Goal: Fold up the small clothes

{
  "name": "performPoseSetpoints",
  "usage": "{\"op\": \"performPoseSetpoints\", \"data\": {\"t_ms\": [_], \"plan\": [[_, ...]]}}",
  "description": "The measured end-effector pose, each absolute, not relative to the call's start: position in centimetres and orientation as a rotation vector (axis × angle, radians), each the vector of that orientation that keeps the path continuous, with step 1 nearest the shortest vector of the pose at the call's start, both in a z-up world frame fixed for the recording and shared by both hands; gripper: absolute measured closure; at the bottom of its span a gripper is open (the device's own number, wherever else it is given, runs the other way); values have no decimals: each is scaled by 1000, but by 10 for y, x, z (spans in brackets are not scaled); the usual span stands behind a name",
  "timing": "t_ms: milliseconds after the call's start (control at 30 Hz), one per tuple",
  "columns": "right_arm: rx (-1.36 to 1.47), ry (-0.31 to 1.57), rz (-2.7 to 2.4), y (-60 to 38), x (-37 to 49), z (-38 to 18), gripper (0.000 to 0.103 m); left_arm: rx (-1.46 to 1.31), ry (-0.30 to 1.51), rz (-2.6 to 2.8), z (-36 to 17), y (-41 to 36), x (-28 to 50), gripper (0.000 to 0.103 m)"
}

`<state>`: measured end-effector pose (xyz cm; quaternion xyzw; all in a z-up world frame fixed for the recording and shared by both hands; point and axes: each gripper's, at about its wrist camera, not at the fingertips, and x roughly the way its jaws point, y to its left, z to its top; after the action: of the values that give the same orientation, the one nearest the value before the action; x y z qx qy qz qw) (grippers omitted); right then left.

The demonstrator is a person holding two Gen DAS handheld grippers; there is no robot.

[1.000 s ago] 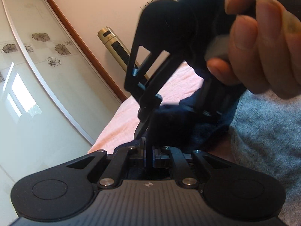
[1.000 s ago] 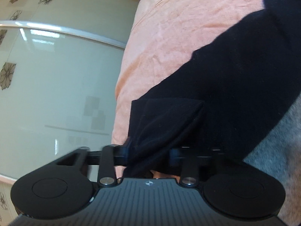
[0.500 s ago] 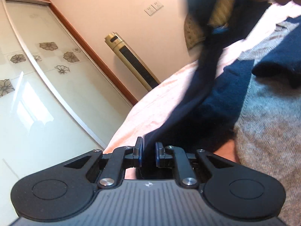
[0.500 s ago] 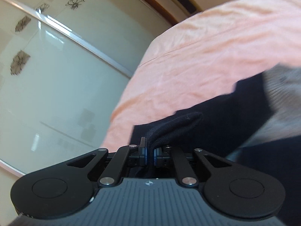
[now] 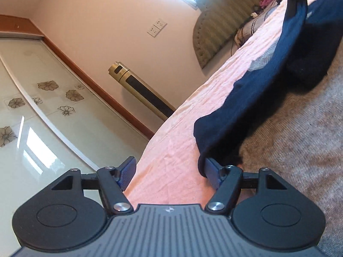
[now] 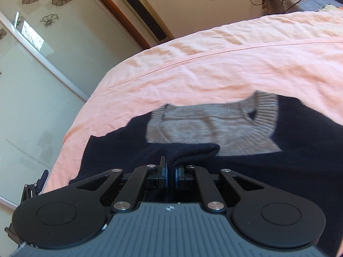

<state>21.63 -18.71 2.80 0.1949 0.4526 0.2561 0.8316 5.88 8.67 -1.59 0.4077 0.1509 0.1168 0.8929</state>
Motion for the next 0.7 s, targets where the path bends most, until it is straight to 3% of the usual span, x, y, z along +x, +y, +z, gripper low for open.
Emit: {"op": "performPoseSetpoints", "data": {"t_ms": [400, 500, 567, 700], "plan": [[557, 929, 473, -276, 196, 5, 93, 801, 305, 192, -10, 93, 57, 33], [725, 926, 569, -277, 193, 3, 78, 712, 311, 91, 0, 99, 46, 33], [750, 922, 629, -263, 192, 6, 62, 562, 392, -28, 15, 107, 41, 32], [658, 1009, 609, -229, 204, -3, 56, 234, 441, -146, 42, 124, 39, 27]]}}
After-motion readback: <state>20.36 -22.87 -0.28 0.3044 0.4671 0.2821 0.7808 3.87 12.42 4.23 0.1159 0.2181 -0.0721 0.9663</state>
